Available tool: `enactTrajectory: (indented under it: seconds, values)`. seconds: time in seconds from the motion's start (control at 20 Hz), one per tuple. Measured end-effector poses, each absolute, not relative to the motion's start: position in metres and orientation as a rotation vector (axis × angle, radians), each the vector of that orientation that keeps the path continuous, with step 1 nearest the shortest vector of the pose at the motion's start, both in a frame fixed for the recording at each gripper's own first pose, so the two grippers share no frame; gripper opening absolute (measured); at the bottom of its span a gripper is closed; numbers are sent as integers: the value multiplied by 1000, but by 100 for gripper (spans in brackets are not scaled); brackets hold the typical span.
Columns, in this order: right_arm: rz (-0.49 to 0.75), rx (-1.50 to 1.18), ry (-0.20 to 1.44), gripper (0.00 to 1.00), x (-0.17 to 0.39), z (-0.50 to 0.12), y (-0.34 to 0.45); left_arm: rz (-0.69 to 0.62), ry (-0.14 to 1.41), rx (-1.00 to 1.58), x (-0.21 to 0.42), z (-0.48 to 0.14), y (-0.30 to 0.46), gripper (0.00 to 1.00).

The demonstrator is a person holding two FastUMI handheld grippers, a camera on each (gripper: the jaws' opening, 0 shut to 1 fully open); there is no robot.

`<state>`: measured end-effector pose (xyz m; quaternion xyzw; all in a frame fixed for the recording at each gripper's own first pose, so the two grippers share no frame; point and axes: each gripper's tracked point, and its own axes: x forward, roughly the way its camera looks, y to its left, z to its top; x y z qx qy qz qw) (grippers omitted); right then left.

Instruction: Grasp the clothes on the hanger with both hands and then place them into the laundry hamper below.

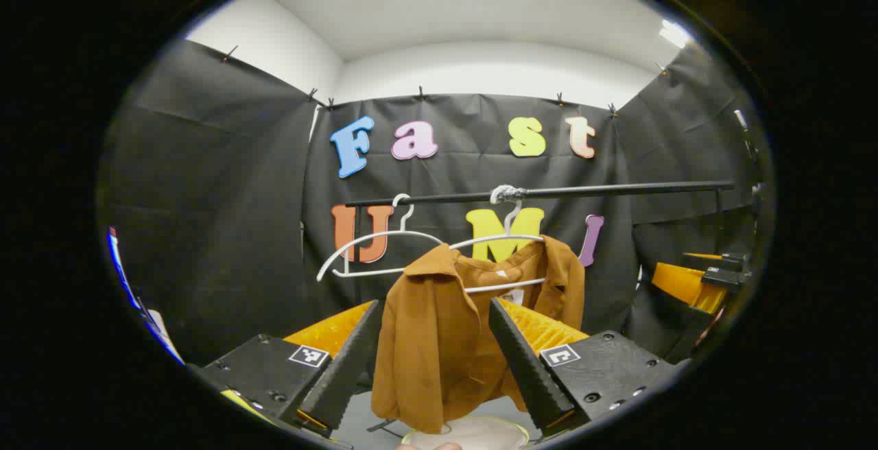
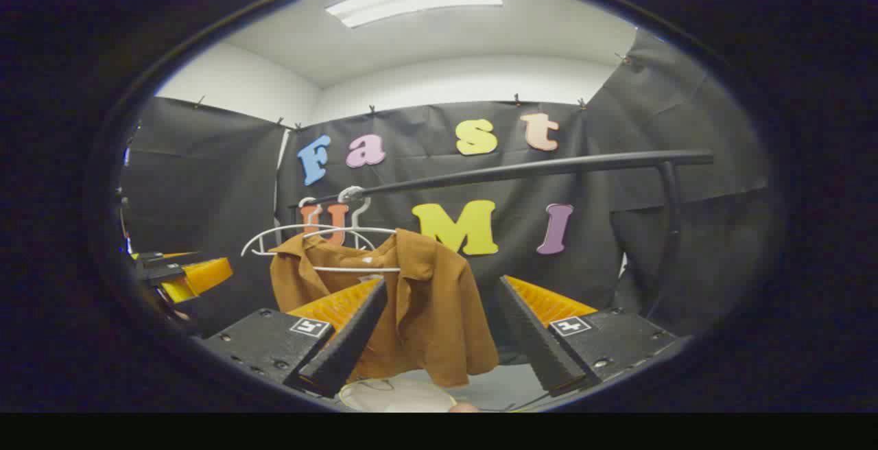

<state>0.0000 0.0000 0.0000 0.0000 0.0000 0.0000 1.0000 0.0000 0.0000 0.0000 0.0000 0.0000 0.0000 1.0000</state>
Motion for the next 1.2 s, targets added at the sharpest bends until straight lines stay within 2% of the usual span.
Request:
enactTrajectory:
  seconds: [0.65, 1.0, 1.05, 1.1, 1.2]
  values:
    - [-48, -31, -45, 100, -2, 8, -28, -36, -99, 19, 17, 24, -11, 100]
    - [-14, -13, 48, 100, 19, -33, -22, -23, -8, -5, 26, -5, -14, 100]
    - [-6, -12, 62, 100, 23, -38, -20, -20, 10, -6, 28, -10, -14, 96]
    - [0, -12, 76, 100, 29, -44, -19, -18, 24, -7, 31, -15, -14, 100]
    - [6, -15, 107, 99, 41, -57, -19, -24, 49, -18, 35, -21, -17, 98]
